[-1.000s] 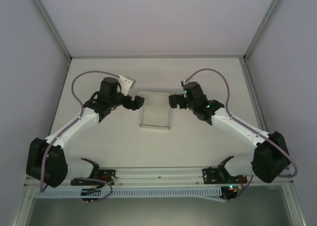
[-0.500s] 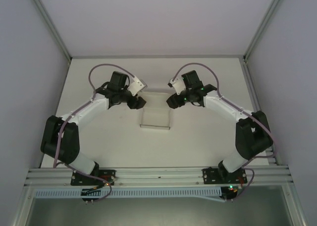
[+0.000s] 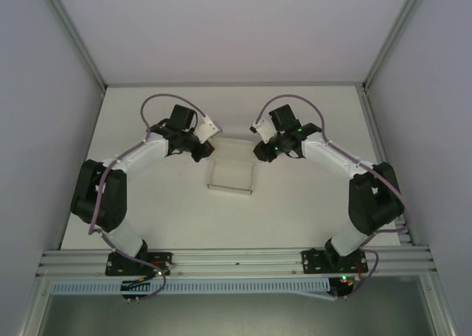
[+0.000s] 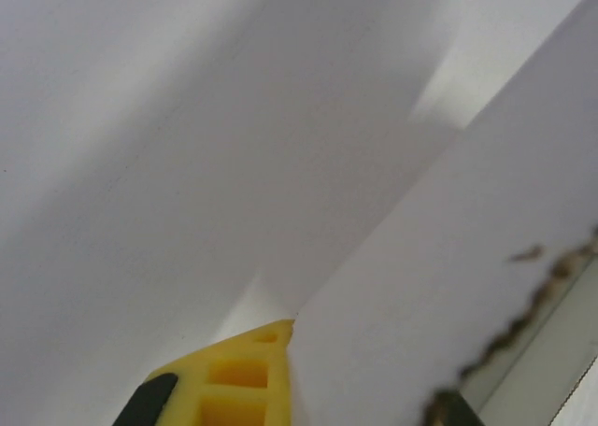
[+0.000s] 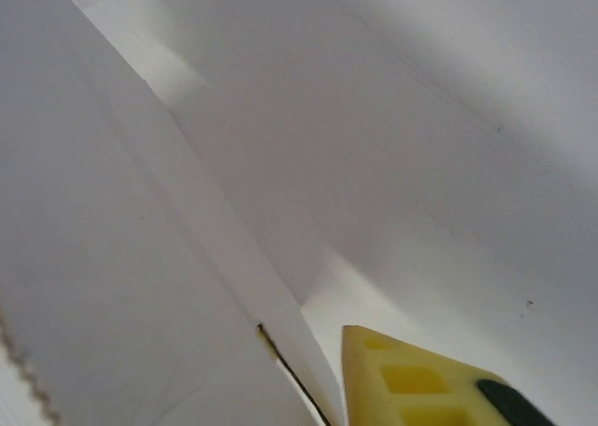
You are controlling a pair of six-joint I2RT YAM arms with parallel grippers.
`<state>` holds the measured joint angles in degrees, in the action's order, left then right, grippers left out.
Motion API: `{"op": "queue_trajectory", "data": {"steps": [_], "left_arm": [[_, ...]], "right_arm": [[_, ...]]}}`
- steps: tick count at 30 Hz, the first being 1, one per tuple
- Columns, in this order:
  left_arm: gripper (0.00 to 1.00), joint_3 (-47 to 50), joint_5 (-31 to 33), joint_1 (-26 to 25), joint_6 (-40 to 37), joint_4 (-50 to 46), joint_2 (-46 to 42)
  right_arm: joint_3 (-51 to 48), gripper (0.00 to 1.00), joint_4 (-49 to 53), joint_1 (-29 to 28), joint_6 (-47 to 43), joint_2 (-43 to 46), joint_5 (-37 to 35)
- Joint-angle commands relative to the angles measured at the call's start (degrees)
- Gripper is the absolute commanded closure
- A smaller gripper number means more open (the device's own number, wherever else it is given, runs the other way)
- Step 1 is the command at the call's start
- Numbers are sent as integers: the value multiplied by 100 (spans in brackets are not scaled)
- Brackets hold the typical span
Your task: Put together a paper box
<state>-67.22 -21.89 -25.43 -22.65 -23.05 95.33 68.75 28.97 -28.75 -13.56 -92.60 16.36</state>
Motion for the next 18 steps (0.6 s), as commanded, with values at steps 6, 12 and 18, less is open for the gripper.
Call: {"op": "queue_trajectory", "data": {"steps": [6,12,18], "left_arm": [[100,-61,178,-50,865,250,-222],[100,88,1743,-281,2406,775,-428],[100,273,2948,-717,3314,1228,-413]], "right_arm": [[130,95,131,10,438,87,-640],[-203,100,-840,-264,1539,293,-1478],[-415,100,-1597,-725,2763,302,-2457]]}}
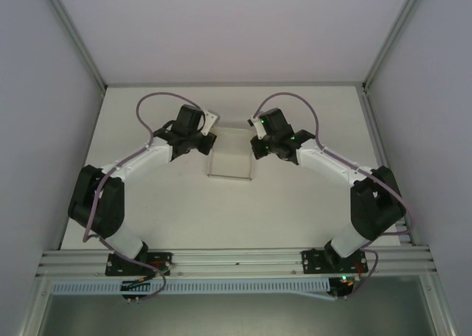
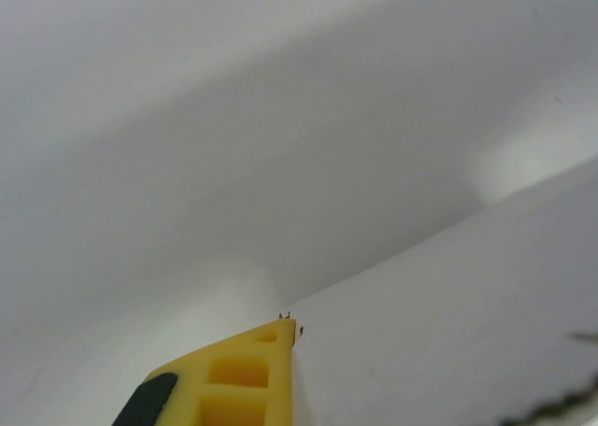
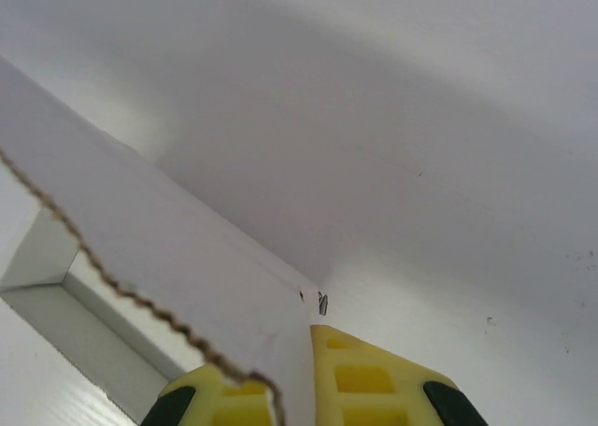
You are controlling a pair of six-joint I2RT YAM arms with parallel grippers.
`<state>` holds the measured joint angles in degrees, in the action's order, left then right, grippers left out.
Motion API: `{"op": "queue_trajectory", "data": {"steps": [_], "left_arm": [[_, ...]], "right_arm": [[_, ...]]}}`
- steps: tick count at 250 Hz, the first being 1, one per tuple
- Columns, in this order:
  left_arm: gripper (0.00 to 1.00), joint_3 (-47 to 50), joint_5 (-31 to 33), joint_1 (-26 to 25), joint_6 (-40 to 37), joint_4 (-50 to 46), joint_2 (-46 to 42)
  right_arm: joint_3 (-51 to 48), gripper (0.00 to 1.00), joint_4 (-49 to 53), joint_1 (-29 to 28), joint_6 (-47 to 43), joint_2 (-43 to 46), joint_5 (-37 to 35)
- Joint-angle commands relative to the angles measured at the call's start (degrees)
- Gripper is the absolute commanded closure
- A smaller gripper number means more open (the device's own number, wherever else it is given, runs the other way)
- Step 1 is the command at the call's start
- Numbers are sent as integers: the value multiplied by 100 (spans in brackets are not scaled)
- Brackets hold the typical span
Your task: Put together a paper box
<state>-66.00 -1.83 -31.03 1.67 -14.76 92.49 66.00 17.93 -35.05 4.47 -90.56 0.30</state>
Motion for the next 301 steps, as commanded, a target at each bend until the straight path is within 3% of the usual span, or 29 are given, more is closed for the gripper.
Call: {"op": "queue_trajectory", "data": {"steps": [1,73,111,214,301], "left_arm": [[100,154,976,-228,998,456,-109],[98,421,1281,-438,1765,1220,-51],[98,926,1255,-455,2049,2338,-67],[88,1074,1020,-515,1983,3306,275],[90,1567,901,-618,1868,3912,465]], "right_arm": [[-193,100,-625,-153,1137,100,-969],[-650,100,-1606,-471,2349,-9,-2144],[-809,100,-2011,-538,2332,-105,-2060],[-1222,100,-2972,-558,2097,-377,-2134],[-1845,100,-3883,-590,1948,-501,-1894]]}}
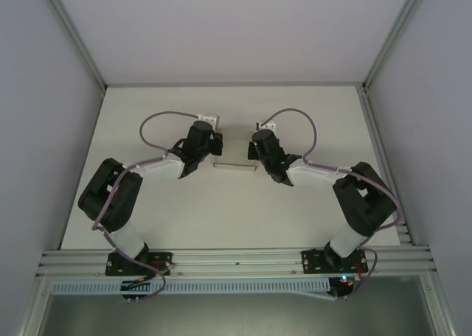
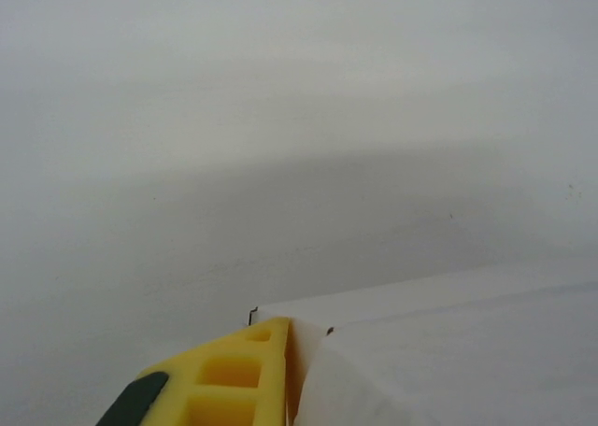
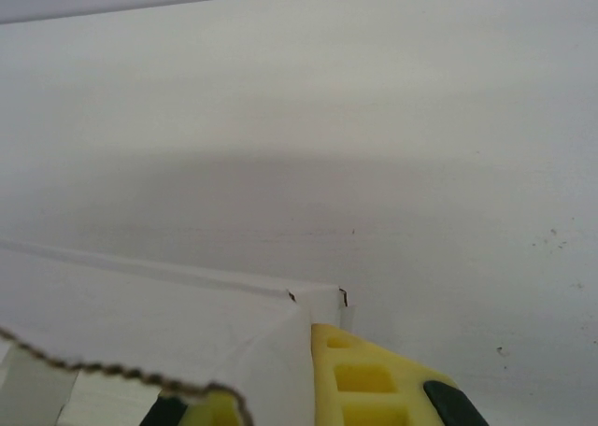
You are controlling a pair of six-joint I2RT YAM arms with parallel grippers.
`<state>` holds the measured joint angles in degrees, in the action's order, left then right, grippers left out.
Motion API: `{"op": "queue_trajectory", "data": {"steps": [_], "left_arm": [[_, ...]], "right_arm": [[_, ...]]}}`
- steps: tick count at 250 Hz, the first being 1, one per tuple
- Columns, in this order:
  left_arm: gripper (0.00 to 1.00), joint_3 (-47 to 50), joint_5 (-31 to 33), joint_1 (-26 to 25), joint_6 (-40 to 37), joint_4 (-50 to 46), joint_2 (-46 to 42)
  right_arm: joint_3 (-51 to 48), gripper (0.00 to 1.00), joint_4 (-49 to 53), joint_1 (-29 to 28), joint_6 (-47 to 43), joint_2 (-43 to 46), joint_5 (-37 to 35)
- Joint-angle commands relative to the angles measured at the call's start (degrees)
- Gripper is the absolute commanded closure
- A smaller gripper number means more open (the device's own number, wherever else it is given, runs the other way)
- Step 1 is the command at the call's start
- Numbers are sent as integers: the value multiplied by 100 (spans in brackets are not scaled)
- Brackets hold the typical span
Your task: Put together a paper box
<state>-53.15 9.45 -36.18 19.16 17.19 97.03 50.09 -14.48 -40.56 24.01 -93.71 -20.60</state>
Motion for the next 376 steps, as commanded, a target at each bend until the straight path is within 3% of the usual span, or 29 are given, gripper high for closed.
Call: {"op": "queue_trajectory", "data": {"steps": [1,73,158,188,206,222,240,259,272,341,376], "left_arm": [[90,298,-230,-105,122,734,5],[85,1468,-222,-308,130,1655,-531],[82,2093,-167,-526,522,2070,-783],[62,2365,-140,-554,443,1983,-1161],[59,2398,-48,-561,432,1744,-1378],[48,2359,-21,-561,431,1463,-1563],[24,2309,-14,-574,508,1134,-1770],[14,2266,118,-609,682,707,-2069],[1,2252,169,-622,758,385,-2337],[0,1462,739,-454,1711,-1930,-3595],[0,967,-137,216,2104,-2391,-3169]], "right_arm": [[-267,100,-651,-39,-8,-189,201],[-945,100,-1151,-255,-331,-109,-32],[-1554,100,-1456,-688,-181,-140,-619],[-1763,100,-1491,-760,-17,-77,-783],[-1866,100,-1542,-795,-23,-19,-806],[-1904,100,-1482,-839,-11,31,-919],[-1878,100,-1384,-909,-76,53,-1034],[-1793,100,-1233,-996,-143,18,-1138],[-1757,100,-1158,-1059,-171,-23,-1226],[-1729,100,-1084,-1224,-126,-236,-1408],[-1762,100,-1135,-1321,-139,-338,-1422]]}}
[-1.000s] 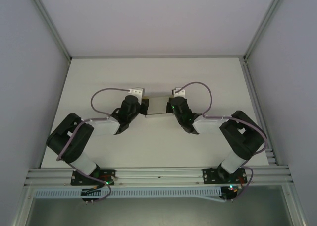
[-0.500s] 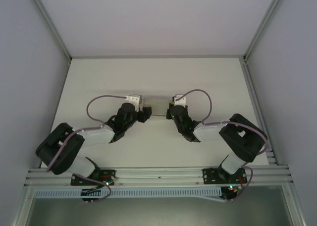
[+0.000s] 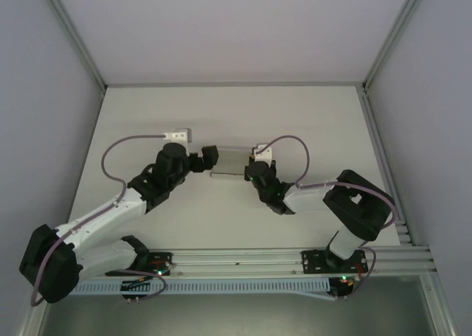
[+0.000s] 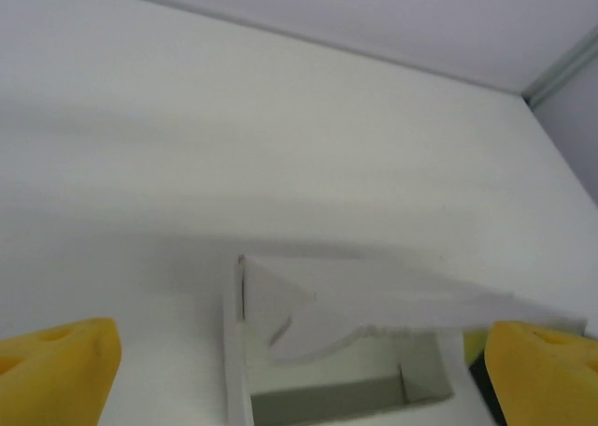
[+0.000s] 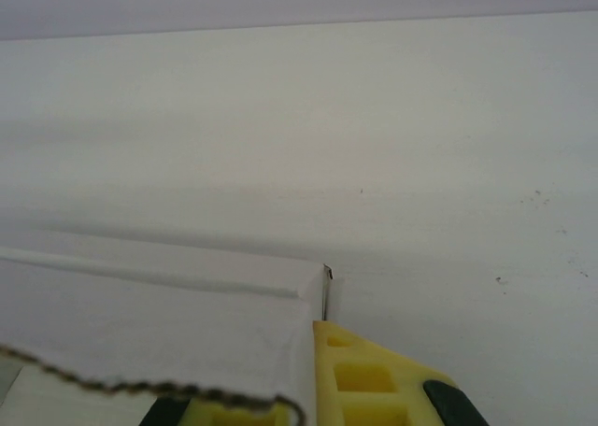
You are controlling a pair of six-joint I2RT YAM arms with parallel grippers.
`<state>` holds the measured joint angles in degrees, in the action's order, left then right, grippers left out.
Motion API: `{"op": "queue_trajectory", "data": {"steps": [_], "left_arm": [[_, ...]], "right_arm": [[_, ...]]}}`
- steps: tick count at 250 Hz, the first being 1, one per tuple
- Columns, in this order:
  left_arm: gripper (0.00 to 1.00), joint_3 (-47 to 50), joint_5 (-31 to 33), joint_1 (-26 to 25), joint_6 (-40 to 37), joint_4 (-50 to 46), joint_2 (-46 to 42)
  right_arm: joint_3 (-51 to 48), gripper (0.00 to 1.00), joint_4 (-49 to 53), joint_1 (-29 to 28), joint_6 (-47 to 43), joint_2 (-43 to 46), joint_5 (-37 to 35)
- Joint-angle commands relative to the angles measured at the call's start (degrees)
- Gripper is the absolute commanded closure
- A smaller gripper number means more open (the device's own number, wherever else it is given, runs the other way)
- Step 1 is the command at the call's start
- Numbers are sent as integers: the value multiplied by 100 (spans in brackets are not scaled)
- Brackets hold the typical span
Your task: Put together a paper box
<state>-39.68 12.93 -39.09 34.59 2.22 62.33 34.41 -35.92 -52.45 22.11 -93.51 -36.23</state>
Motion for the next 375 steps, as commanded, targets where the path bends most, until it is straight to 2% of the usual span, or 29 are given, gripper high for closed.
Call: {"op": "queue_trajectory", "data": {"steps": [1,21,43,99,119,152,192,218,253,287,313,332,375], "left_arm": [[0,-385,-519,529,568,-892,317],[0,-550,-1280,900,558,-685,805],[0,-719,-1991,1082,411,-347,1331],[1,-1068,-2546,1218,171,45,2486],[4,-1153,-2775,1269,82,118,2812],[15,-1152,-3125,1325,-1,273,3134],[24,-816,-3161,1350,2,614,3197],[26,-744,-3184,1400,35,690,3306],[34,-603,-3346,1406,99,953,3418],[36,-545,-3451,1413,144,1084,3587],[37,-407,-3788,1413,262,1418,3686],[37,-317,-3941,1404,312,1635,3708],[36,-421,-3904,1404,216,1508,3624]], "right_arm": [[-197,100,1009,-133,49,-372,146],[-202,100,1012,-200,14,-412,147],[-215,100,1052,-262,26,-427,128],[-322,99,958,-319,12,-416,269],[-401,97,881,-336,-26,-390,362],[-523,95,835,-345,-62,-322,419],[-668,83,886,-347,13,-94,538],[-842,71,891,-347,37,164,699],[-1029,55,1186,-345,85,665,803],[-1223,40,1462,-346,6,1230,940],[-1389,38,1456,-345,-40,1597,985],[-1403,41,1404,-345,-83,1645,1077],[-1209,36,1710,-345,-159,1735,981]]}}
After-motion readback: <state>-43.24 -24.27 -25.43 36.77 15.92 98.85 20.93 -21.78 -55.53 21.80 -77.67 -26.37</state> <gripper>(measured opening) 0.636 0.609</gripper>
